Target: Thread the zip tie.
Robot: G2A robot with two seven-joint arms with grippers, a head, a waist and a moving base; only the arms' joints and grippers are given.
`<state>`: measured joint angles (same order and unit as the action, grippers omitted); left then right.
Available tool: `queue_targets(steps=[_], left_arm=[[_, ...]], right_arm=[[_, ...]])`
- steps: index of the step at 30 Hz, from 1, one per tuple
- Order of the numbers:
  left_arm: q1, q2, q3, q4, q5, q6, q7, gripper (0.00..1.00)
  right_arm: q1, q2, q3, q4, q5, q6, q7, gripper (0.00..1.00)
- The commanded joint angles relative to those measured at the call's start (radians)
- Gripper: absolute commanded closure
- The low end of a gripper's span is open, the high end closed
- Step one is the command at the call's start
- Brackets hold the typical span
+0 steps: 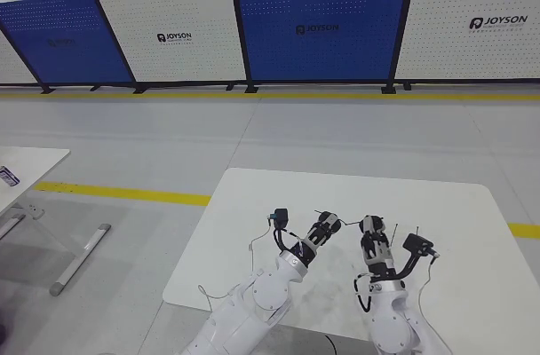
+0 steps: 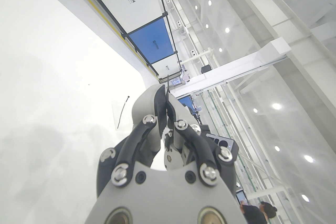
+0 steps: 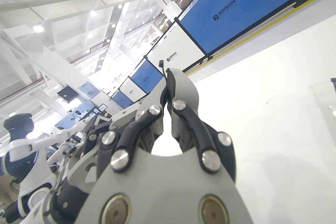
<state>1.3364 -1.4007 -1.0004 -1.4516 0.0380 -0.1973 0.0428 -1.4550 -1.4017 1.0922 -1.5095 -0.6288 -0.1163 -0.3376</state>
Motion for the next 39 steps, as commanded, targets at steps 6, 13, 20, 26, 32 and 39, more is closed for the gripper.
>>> queue_targets(steps=[6, 13, 20, 26, 32, 39], left_arm=[[0.0, 0.0, 0.0, 0.0, 0.0, 0.0, 0.0, 1.0], [0.001, 0.0, -0.001, -0.001, 0.001, 0.001, 0.002, 1.0], [0.018, 0.004, -0.011, -0.017, 0.016, -0.006, 0.006, 1.0], [0.018, 0.004, -0.011, -0.017, 0.016, -0.006, 0.006, 1.0], [0.018, 0.004, -0.011, -0.017, 0.016, -0.006, 0.006, 1.0], [0.018, 0.004, -0.011, -0.017, 0.016, -0.006, 0.006, 1.0]], right_arm=[[-0.015, -0.002, 0.014, -0.013, 0.014, -0.008, -0.025, 1.0], [-0.015, -0.002, 0.014, -0.013, 0.015, -0.007, -0.023, 1.0], [-0.017, -0.01, 0.001, -0.01, 0.046, -0.007, -0.02, 1.0], [-0.016, -0.011, 0.001, -0.009, 0.048, -0.008, -0.019, 1.0], [-0.022, -0.012, 0.006, -0.016, 0.054, -0.001, -0.021, 1.0], [-0.022, -0.019, 0.011, -0.005, 0.065, -0.008, -0.05, 1.0]])
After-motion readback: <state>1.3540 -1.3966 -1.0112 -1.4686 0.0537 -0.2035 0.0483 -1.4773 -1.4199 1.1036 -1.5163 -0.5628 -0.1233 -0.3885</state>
